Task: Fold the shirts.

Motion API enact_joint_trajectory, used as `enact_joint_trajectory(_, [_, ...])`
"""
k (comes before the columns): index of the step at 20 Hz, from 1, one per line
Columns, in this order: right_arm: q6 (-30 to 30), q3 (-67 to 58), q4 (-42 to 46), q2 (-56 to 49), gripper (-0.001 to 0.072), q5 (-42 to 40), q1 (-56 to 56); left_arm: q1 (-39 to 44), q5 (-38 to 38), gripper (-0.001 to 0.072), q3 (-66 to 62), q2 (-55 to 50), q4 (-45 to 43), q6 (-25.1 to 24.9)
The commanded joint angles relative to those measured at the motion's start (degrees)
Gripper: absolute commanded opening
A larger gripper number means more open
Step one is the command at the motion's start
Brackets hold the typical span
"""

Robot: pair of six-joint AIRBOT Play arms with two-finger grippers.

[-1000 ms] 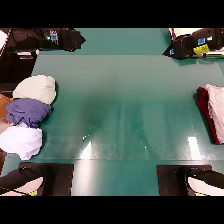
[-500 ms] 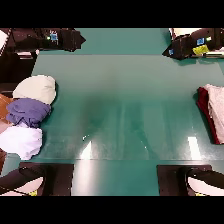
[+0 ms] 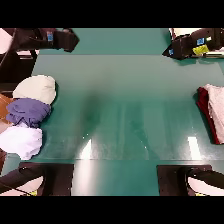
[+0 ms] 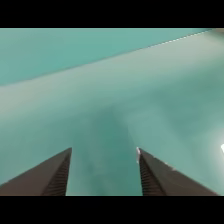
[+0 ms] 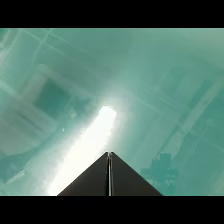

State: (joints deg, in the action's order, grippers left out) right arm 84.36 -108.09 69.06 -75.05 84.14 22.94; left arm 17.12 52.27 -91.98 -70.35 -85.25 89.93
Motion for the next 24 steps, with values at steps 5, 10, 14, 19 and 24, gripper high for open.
enact_joint_trajectory(5, [0.0,0.0,0.0,-0.8,0.0019,-0.2,0.1,-15.7,6.2,0.0500,11.4,-8.0,-13.3,4.9])
enact_joint_trajectory(10, [0.5,0.0,-0.1,-3.1,0.0018,-0.2,0.1,-22.7,2.6,0.0499,19.5,-12.3,-12.7,6.1])
enact_joint_trajectory(14, [1.3,0.0,-0.1,-4.8,0.0018,-0.2,0.1,-23.5,1.4,0.0497,19.9,-13.8,-12.6,6.1])
enact_joint_trajectory(19, [1.3,-0.1,0.1,-3.3,0.0019,-0.5,0.1,-23.5,2.6,0.0023,16.7,-11.7,-11.8,6.1])
enact_joint_trajectory(24, [1.3,-0.1,0.1,3.9,0.0018,-7.2,-4.1,-18.8,3.1,0.0022,4.5,4.1,-11.3,5.5])
